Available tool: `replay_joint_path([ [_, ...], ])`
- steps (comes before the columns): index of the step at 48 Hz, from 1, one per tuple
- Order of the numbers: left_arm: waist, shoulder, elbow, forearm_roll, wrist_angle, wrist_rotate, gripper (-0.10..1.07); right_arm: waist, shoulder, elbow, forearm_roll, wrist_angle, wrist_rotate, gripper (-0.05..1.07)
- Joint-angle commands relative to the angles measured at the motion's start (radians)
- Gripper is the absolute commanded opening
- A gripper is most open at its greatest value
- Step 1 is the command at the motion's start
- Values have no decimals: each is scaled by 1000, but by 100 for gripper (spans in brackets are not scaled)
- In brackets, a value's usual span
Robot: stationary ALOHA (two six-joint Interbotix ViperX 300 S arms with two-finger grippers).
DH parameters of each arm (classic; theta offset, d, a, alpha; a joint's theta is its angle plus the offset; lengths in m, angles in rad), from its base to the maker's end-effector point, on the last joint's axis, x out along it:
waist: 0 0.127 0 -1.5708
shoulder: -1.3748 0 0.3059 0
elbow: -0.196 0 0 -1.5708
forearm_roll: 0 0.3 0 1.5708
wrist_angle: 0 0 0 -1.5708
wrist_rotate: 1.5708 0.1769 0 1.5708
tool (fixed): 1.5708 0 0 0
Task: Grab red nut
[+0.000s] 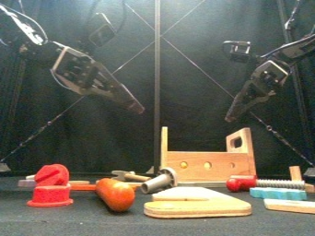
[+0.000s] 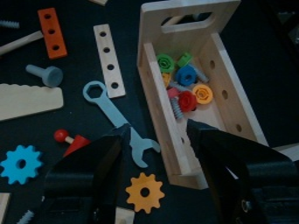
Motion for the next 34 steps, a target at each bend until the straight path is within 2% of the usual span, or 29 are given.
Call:
replay_joint_path([
  [1,-71,-18,6,2,0,-3,100,-3,-5,-17,6,-3,2,89],
  [9,-195,-17,31,-5,52,-5,100,-3,-3,-15,23,-6,2,89],
  [15,-256,-2,25,-51,103,-8,100,-3,2,-17,38,-8,2,89],
  [24,-284,84,6,-133,121,-3,100,-3,3,-12,43,-9,2,89],
  [34,-308,163,-37,-132,135,-2,100,-2,3,-11,44,-9,2,89],
])
